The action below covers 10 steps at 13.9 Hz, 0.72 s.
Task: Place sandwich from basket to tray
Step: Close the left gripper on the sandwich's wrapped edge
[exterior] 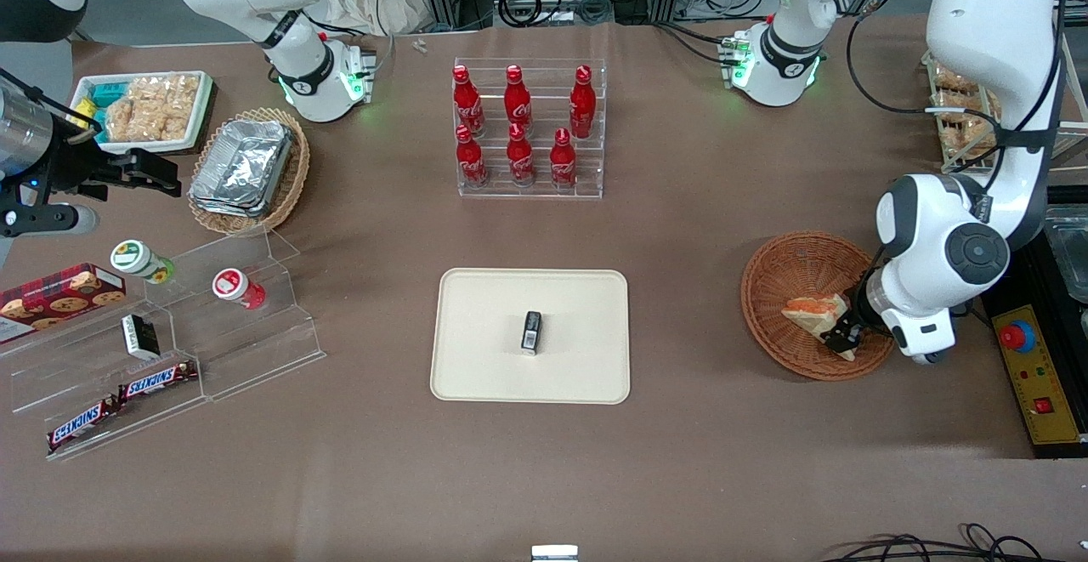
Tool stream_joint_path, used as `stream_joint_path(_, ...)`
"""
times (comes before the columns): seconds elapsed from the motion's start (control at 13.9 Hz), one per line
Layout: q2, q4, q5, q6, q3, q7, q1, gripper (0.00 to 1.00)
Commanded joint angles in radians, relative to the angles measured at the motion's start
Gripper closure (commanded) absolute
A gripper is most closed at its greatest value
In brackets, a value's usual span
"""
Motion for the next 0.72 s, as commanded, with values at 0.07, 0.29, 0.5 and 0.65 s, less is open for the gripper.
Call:
stream_joint_path(0.07,-0.038,-0.077,0.017,0.043,-0.005,-0.027,0.004,0.01)
stream_joint_path(0.29,-0.024,-0.077,0.017,0.055,-0.005,-0.027,0.004,0.01)
stream_joint_path(0.5,-0.021,-0.076,0.017,0.059,-0.005,-0.028,0.005,0.11)
stream_joint_path(0.65,-0.021,-0.077,0.015,0.062,-0.005,-0.016,0.005,0.46)
